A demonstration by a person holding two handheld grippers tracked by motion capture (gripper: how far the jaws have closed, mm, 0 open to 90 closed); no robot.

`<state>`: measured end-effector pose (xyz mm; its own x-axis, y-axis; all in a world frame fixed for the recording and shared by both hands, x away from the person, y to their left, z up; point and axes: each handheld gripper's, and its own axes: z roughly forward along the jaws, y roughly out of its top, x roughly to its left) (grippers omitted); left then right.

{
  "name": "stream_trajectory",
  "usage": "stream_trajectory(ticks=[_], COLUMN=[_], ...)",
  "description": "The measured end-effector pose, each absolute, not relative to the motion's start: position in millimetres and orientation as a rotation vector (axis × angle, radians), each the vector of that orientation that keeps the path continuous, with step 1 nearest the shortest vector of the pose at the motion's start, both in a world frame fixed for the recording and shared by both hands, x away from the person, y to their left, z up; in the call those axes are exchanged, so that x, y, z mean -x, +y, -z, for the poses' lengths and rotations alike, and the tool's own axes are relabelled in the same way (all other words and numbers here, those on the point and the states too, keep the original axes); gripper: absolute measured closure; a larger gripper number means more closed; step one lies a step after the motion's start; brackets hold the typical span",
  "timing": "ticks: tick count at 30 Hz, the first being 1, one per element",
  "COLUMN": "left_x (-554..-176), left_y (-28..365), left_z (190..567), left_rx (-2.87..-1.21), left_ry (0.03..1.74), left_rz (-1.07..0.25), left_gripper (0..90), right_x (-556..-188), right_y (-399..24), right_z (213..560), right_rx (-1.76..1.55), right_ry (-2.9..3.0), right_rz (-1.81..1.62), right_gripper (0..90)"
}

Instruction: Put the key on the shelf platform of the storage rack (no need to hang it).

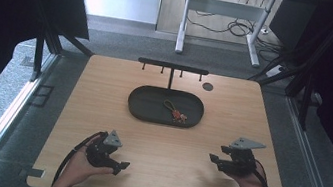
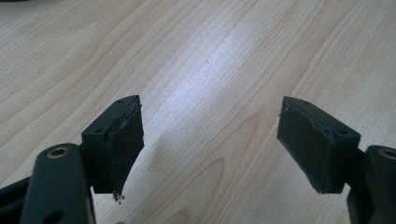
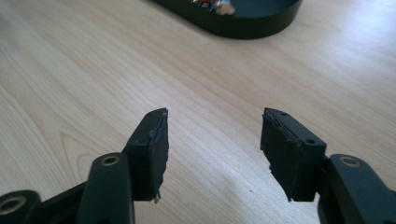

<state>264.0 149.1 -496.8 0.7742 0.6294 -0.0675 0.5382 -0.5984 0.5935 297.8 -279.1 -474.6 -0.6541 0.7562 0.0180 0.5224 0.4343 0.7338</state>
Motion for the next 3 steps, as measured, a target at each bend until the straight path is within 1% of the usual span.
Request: stream_trajectory(ticks=[3], left_x=[-265.7], left_y=[151.6], left_z=[497.4], left_rx=[-2.355], left_ry=[0.883], left_rz=[-0.201], left_gripper=[23.4], right_x=[-295.2], right_y=[-282.3], right_z=[479.3], right_rx=[-1.104], right_ry=[2.372], right_rz=[-1.057], right_gripper=[37.5])
